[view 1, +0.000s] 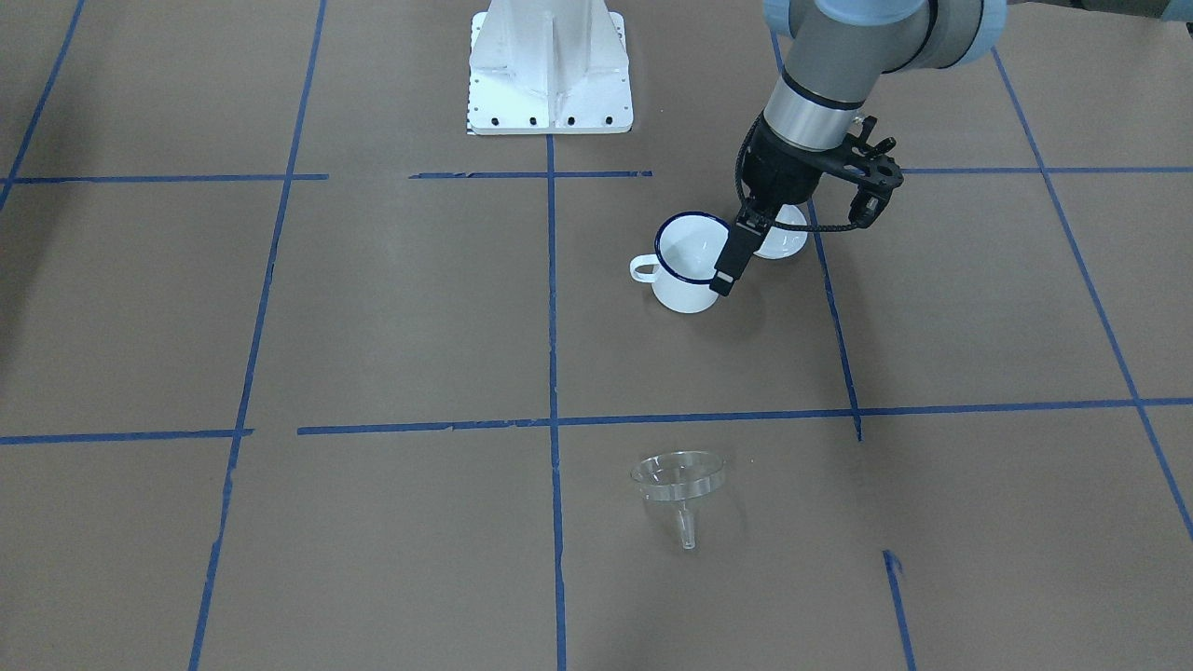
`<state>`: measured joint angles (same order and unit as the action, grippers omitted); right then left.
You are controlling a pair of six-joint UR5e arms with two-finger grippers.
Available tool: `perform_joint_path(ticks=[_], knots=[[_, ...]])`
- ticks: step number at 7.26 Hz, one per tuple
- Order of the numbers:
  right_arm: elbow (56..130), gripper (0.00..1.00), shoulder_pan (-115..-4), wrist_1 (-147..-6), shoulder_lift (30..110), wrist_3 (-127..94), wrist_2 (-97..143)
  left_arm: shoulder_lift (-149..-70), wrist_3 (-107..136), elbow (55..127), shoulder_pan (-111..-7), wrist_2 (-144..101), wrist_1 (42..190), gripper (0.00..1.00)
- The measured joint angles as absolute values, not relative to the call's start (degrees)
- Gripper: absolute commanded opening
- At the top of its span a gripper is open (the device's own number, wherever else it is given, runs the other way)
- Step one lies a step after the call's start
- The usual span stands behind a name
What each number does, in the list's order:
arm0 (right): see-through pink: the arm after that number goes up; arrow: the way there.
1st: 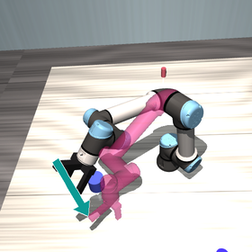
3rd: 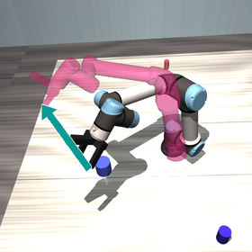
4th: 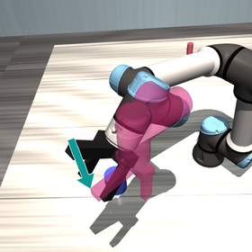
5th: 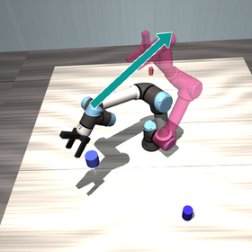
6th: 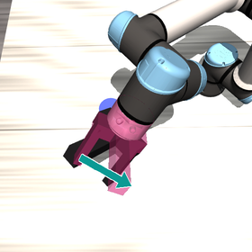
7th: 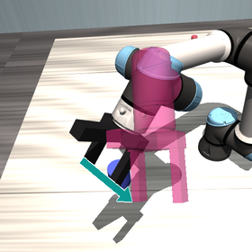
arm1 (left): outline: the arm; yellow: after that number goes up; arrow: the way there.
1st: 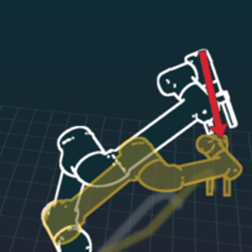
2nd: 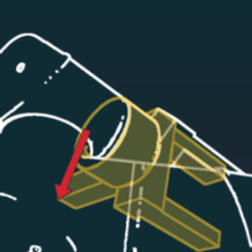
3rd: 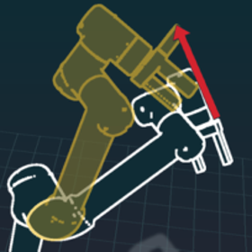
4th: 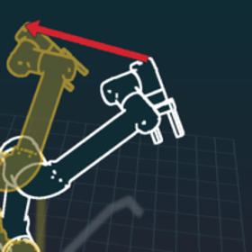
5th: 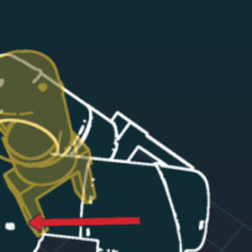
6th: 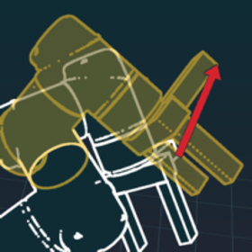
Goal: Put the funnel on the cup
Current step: 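Move the left gripper to the clear glass cup and grasp it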
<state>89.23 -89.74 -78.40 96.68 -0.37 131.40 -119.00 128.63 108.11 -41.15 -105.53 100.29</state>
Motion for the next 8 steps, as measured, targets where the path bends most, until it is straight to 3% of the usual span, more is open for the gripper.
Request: perform_joint_path(ticks=[5,8], knots=[[89.29,1.00,-89.73,-78.40,96.68,-0.35,131.38,-132.47,147.65,79.46,-41.06,-86.04,119.94,1.00],[89.30,1.00,-89.74,-78.40,96.68,-0.35,131.37,-134.11,149.88,72.68,-40.85,-81.50,125.64,1.00]])
